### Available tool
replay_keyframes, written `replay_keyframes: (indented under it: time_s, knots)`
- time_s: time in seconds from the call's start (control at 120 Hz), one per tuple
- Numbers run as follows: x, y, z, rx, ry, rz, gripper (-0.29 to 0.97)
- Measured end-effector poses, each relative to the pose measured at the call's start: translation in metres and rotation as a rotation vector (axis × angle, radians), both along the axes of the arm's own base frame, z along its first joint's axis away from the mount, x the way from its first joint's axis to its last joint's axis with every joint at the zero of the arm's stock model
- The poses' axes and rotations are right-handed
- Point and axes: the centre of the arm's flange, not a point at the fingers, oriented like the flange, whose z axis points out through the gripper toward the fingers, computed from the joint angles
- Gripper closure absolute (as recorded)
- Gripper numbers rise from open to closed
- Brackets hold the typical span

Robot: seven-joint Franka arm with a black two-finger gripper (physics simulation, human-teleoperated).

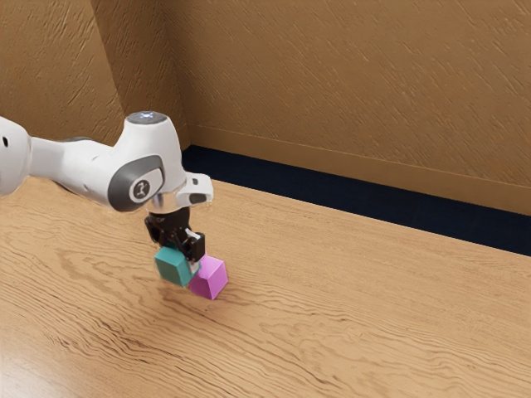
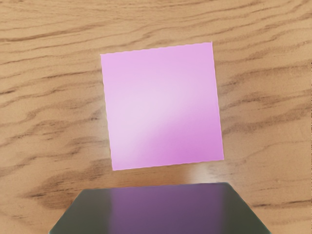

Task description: Pick up the blue block with one arm, and put the blue block on the pink block with one arm

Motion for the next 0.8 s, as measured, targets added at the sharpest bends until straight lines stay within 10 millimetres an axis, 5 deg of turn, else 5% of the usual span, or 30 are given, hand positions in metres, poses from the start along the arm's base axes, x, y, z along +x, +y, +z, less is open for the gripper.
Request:
replay_keyframes:
  time_s: [0.225, 0.542, 0.8]
  knots:
    - [0.046, -0.011, -0.008, -0.012, 0.084, 0.003, 0.30]
    - [0.048, -0.010, -0.030, -0.011, 0.171, 0.044, 0.29]
    - [0.054, -0.010, -0.024, -0.007, 0.153, 0.058, 0.30]
